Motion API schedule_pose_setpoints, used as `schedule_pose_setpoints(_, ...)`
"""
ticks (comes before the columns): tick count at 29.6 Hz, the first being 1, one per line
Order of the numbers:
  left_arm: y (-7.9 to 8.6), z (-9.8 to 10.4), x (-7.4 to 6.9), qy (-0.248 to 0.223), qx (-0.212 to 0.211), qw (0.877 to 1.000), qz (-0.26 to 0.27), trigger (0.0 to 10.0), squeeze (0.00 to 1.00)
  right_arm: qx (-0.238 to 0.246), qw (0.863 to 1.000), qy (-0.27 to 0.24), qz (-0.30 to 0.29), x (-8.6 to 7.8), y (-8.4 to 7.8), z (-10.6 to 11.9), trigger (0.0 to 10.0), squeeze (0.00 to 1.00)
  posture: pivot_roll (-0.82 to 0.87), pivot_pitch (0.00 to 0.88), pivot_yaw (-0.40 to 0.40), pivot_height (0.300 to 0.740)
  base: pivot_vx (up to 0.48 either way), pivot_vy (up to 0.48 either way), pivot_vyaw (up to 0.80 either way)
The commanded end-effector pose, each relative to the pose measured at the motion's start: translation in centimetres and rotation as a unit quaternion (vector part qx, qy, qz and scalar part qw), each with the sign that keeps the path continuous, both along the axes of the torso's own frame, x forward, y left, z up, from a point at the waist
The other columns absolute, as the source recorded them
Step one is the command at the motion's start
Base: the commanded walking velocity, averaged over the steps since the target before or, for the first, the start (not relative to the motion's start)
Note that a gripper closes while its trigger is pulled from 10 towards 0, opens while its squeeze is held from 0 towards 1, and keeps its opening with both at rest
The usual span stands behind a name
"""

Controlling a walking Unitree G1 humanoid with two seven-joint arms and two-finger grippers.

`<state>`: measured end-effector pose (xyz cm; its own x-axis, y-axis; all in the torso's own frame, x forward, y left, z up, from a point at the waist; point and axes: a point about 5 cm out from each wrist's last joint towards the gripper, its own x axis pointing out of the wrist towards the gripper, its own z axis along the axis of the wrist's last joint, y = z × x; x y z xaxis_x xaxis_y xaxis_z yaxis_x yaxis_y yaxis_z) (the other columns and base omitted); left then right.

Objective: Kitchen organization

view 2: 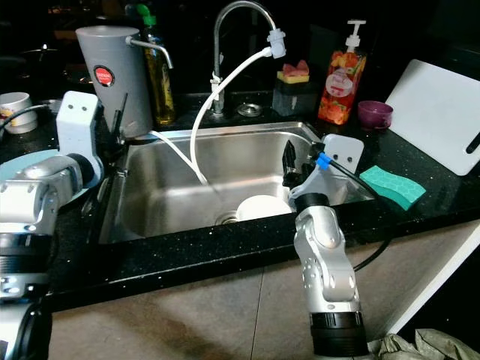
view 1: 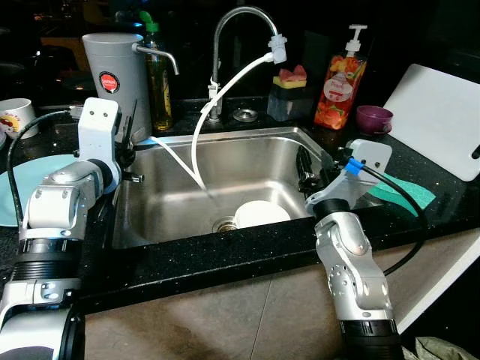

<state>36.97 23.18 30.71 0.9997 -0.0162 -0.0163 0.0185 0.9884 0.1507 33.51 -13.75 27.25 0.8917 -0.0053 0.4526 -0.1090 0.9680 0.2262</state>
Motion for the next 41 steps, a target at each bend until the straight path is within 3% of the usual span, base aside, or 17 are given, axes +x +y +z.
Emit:
schedule_pose_setpoints(1,1.4,-0.2,-0.6,0.005,0.037,0.999,0.038,10.0,0.00,0.002,1.000,0.008,-0.004,-0.2,-0.3,-0.3,10.0,0.00,0.16,0.101,-0.018,0.740,0.000,0.000,0.00)
schedule_pose_setpoints(10,5.4,2.6,-1.7,-0.010,0.095,0.990,0.100,10.0,0.00,0.001,1.000,0.005,0.022,0.4,0.8,0.0,10.0,0.00,0.18,0.091,-0.040,0.740,0.000,0.000,0.00)
schedule_pose_setpoints(13,7.5,3.2,-2.1,0.015,0.137,0.984,0.116,10.0,0.00,0.001,1.000,0.006,0.025,0.4,1.0,0.0,10.0,0.00,0.19,0.087,-0.039,0.740,0.000,0.000,0.00)
schedule_pose_setpoints(14,7.5,3.2,-2.1,0.015,0.137,0.984,0.116,10.0,0.00,0.001,1.000,0.006,0.025,0.4,1.0,0.0,10.0,0.00,0.19,0.087,-0.039,0.740,0.000,0.000,0.00)
schedule_pose_setpoints(16,9.9,1.8,-2.2,0.063,0.231,0.961,0.142,10.0,0.00,0.002,1.000,0.009,0.026,0.4,1.0,-0.3,10.0,0.00,0.20,0.087,-0.038,0.740,0.000,0.000,0.00)
schedule_pose_setpoints(19,11.5,-0.9,-2.1,0.116,0.340,0.920,0.156,10.0,0.00,0.003,1.000,0.012,0.027,0.4,1.1,-0.5,10.0,0.00,0.20,0.088,-0.038,0.740,0.000,0.000,0.00)
schedule_pose_setpoints(24,11.8,-2.2,-1.9,0.137,0.375,0.903,0.157,10.0,0.00,0.003,1.000,0.013,0.027,0.4,1.1,-0.5,10.0,0.00,0.20,0.094,-0.039,0.740,0.000,0.000,0.00)
schedule_pose_setpoints(25,11.4,-3.4,-1.5,0.154,0.396,0.895,0.136,10.0,0.00,0.004,1.000,0.013,0.027,0.4,1.1,-0.5,10.0,0.00,0.20,0.095,-0.038,0.740,0.000,0.000,0.00)
schedule_pose_setpoints(27,11.4,-3.4,-1.5,0.154,0.396,0.895,0.136,10.0,0.00,0.004,1.000,0.013,0.027,0.4,1.1,-0.5,10.0,0.00,0.20,0.095,-0.038,0.740,0.000,0.000,0.00)
schedule_pose_setpoints(28,10.7,-4.2,-1.0,0.162,0.422,0.885,0.114,10.0,0.00,0.004,1.000,0.013,0.025,0.3,1.0,-0.5,10.0,0.00,0.19,0.099,-0.041,0.740,0.000,0.000,0.00)
schedule_pose_setpoints(31,9.8,-4.6,-0.4,0.162,0.441,0.878,0.091,10.0,0.00,0.003,1.000,0.014,0.024,0.3,0.9,-0.5,10.0,0.00,0.19,0.099,-0.041,0.740,0.000,0.000,0.00)
schedule_pose_setpoints(32,8.9,-4.7,0.1,0.154,0.459,0.872,0.071,10.0,0.47,0.003,1.000,0.015,0.023,0.3,0.8,-0.6,10.0,0.00,0.19,0.103,-0.040,0.740,0.000,0.000,0.00)
schedule_pose_setpoints(33,8.9,-4.7,0.1,0.154,0.459,0.872,0.071,10.0,0.47,0.003,1.000,0.015,0.023,0.3,0.8,-0.6,10.0,0.00,0.19,0.103,-0.040,0.740,0.000,0.000,0.00)
schedule_pose_setpoints(34,8.3,-4.6,0.6,0.142,0.471,0.869,0.059,10.0,1.00,0.003,1.000,0.015,0.022,0.3,0.8,-0.5,10.0,0.00,0.18,0.106,-0.036,0.740,0.000,0.000,0.00)
schedule_pose_setpoints(35,7.4,-4.2,1.2,0.122,0.483,0.866,0.046,10.0,1.00,0.005,1.000,0.015,0.021,0.2,0.8,-0.5,10.0,0.00,0.18,0.106,-0.032,0.740,0.000,0.000,0.00)
schedule_pose_setpoints(39,6.9,-3.8,1.5,0.101,0.491,0.864,0.046,10.0,1.00,0.005,1.000,0.015,0.019,0.2,0.8,-0.6,10.0,0.00,0.18,0.108,-0.029,0.740,0.000,0.000,0.00)
schedule_pose_setpoints(41,6.4,-3.0,1.9,0.064,0.498,0.863,0.061,10.0,1.00,0.006,1.000,0.015,0.018,0.2,0.7,-0.6,10.0,0.00,0.18,0.108,-0.029,0.740,0.000,0.000,0.00)
